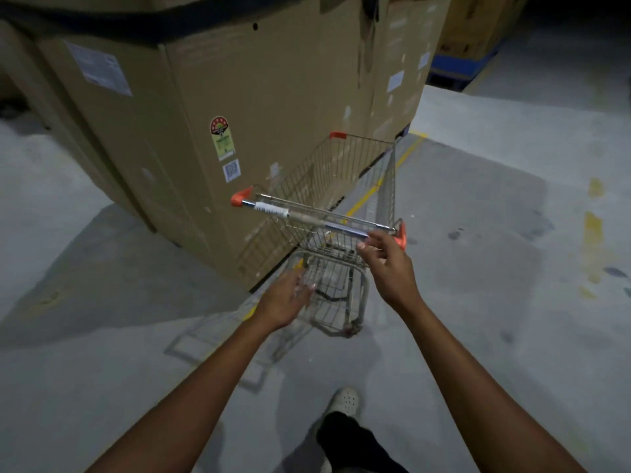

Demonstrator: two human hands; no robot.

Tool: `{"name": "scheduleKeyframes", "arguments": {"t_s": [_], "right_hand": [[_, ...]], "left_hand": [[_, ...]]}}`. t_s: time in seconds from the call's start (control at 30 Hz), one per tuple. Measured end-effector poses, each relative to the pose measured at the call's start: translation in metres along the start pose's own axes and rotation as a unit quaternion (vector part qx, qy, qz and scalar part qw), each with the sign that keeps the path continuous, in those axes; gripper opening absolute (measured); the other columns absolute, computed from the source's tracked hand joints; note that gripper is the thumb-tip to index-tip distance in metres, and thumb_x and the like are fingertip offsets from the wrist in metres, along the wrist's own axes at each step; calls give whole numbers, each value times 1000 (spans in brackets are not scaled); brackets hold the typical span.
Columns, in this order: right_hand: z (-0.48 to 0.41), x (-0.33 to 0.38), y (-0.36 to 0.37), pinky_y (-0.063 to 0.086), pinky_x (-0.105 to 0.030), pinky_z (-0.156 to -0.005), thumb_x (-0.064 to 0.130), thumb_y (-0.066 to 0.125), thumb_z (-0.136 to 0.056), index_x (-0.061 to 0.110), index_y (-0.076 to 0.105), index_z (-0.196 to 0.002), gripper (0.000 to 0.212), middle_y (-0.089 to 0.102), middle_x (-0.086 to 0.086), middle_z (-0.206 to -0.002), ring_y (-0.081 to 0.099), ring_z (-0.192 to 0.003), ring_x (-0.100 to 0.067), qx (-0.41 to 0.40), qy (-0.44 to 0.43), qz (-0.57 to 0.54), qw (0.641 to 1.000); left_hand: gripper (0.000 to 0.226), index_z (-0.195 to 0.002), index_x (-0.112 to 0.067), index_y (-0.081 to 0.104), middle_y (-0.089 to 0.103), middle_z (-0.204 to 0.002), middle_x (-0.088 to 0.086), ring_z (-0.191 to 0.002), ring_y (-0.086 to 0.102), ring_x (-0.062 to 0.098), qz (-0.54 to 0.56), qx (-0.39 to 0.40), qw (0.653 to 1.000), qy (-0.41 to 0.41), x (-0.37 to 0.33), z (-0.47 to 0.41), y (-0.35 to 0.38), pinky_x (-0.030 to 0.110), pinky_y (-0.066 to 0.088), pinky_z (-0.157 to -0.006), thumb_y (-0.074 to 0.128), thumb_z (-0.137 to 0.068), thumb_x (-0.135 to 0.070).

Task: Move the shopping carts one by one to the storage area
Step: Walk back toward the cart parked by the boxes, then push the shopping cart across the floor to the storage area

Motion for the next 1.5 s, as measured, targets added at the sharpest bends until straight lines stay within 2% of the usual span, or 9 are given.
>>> {"name": "scheduleKeyframes", "arguments": {"t_s": [0.07,0.17,0.3,0.37,0.57,0.9,1.0,1.2,1.5], "right_hand": [[-47,-9,9,16,10,-86,33,67,-94,9,62,-127,41,67,-6,-120,64,-101,-16,-2,-26,64,998],[-111,-34,22,22,-8,-91,48,67,-91,19,60,-130,50,62,-2,-128,60,-114,-18,34,-23,144,989],[-175,-73,44,43,-34,-98,64,70,-80,22,56,-133,69,51,-4,-143,51,-127,-21,146,-11,215,966],[-196,-90,52,44,-41,-105,80,64,-73,25,53,-139,87,44,-3,-152,46,-135,-23,192,1,264,945],[-227,-120,52,38,-50,-109,95,34,-72,28,45,-147,101,50,-6,-149,46,-135,-30,235,72,314,917],[-247,-134,45,44,-49,-96,95,28,-74,22,61,-108,87,60,-5,-119,52,-115,-26,180,136,332,916],[-251,-135,31,47,-45,-92,100,19,-66,20,63,-107,101,62,-4,-114,56,-111,-26,148,157,335,917],[-245,-152,-10,38,-50,-109,80,38,-86,23,50,-142,81,54,-7,-144,49,-131,-28,83,220,359,903],[-225,-181,-91,39,-52,-109,68,42,-94,26,47,-144,66,46,-7,-151,41,-138,-27,-48,302,346,887]], "left_hand": [[66,-130,-9,56,52,-129,14,-117,50,25,-58,-114,990,59,-9,-43,-28,32,41,-93,44,-88,-58],[58,-122,-11,59,51,-127,13,-117,50,31,-99,-230,965,71,-14,-106,-64,42,44,-97,46,-90,-57],[93,-141,-18,46,37,-151,15,-143,31,31,-237,-94,966,46,11,-186,-74,60,14,-119,23,-83,-87],[106,-150,-21,37,28,-160,13,-150,23,29,-299,-20,953,48,29,-213,-70,62,1,-118,11,-76,-93],[104,-151,-28,36,32,-160,7,-146,33,26,-349,43,934,57,44,-263,-67,53,27,-116,6,-76,-93],[103,-139,-25,54,53,-146,2,-136,46,24,-373,66,916,128,28,-324,-64,43,37,-109,-2,-79,-88],[99,-132,-24,60,59,-139,3,-130,52,24,-372,63,914,148,13,-343,-52,42,39,-104,1,-81,-86],[79,-119,-22,68,68,-121,4,-116,60,26,-336,68,915,213,-22,-373,-9,41,46,-93,23,-86,-78],[93,-109,-22,71,66,-115,1,-113,55,24,-323,114,900,269,-99,-407,70,39,49,-84,10,-82,-86]]}}
Point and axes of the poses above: each hand's wrist, its own z-axis away from the middle knuckle, its own y-axis out of the palm, x = y × z, the point moved 5 cm from there along -z, towards the middle knuckle
